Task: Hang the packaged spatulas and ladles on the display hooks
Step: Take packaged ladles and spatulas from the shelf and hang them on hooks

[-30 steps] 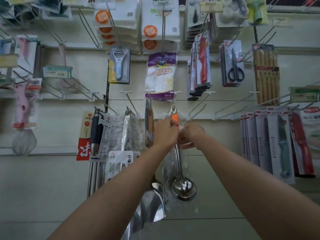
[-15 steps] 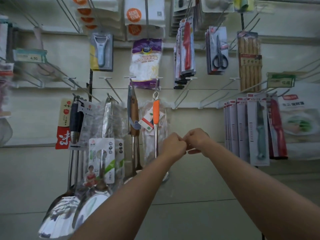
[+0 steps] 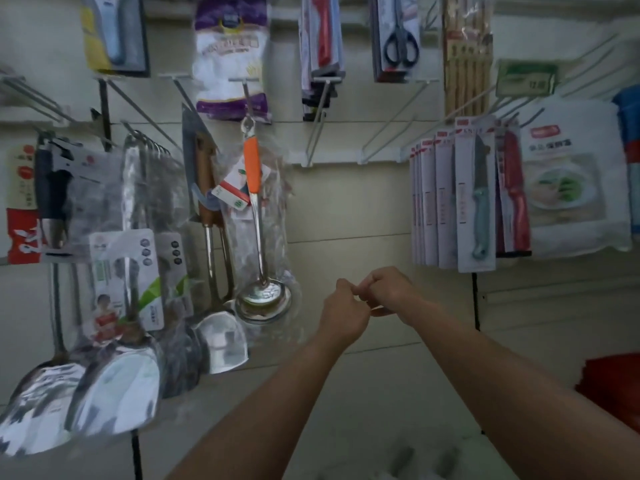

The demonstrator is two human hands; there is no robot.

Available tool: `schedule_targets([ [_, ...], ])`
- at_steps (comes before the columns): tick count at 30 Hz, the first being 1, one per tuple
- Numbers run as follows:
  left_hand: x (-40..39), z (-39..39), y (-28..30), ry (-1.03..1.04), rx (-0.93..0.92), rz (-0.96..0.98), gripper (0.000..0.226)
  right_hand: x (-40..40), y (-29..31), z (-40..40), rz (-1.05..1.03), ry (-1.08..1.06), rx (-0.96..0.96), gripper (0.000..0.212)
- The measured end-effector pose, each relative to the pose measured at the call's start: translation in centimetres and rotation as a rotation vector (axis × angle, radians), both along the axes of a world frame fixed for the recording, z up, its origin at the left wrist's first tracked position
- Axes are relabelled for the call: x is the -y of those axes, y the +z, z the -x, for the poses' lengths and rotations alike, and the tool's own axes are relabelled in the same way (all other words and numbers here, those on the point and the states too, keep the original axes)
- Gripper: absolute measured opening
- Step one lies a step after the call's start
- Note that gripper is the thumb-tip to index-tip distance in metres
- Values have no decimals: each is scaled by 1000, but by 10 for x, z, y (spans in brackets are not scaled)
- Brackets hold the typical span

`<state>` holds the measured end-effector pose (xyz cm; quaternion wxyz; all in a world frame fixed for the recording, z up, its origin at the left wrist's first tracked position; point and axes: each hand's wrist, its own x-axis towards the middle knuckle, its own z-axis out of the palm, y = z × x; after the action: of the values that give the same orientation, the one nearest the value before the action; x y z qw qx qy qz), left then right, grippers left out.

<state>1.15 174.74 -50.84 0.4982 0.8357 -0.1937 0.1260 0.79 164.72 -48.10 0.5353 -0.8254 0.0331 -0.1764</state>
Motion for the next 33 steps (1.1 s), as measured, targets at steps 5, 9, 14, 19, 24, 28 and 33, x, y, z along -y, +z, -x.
schedule_targets([
  [5,0,-20,-36,16,-85,40,29,6,-45,-21,-57,-17,-55,21],
  [9,-5,-40,-71,34,-170,68,26,5,-90,-39,-96,2,-137,20],
  [14,-14,-65,-120,61,-280,122,16,3,-143,-55,-145,11,-224,17],
  [19,-15,-85,-175,59,-452,247,15,9,-201,-75,-141,8,-347,12],
  [24,-2,-102,-241,92,-637,288,10,24,-246,-96,-128,-7,-489,9],
  [28,11,-114,-270,56,-669,202,9,36,-285,-105,-146,-46,-583,5],
  [33,33,-117,-312,23,-707,23,19,64,-323,-113,-127,-136,-679,4],
])
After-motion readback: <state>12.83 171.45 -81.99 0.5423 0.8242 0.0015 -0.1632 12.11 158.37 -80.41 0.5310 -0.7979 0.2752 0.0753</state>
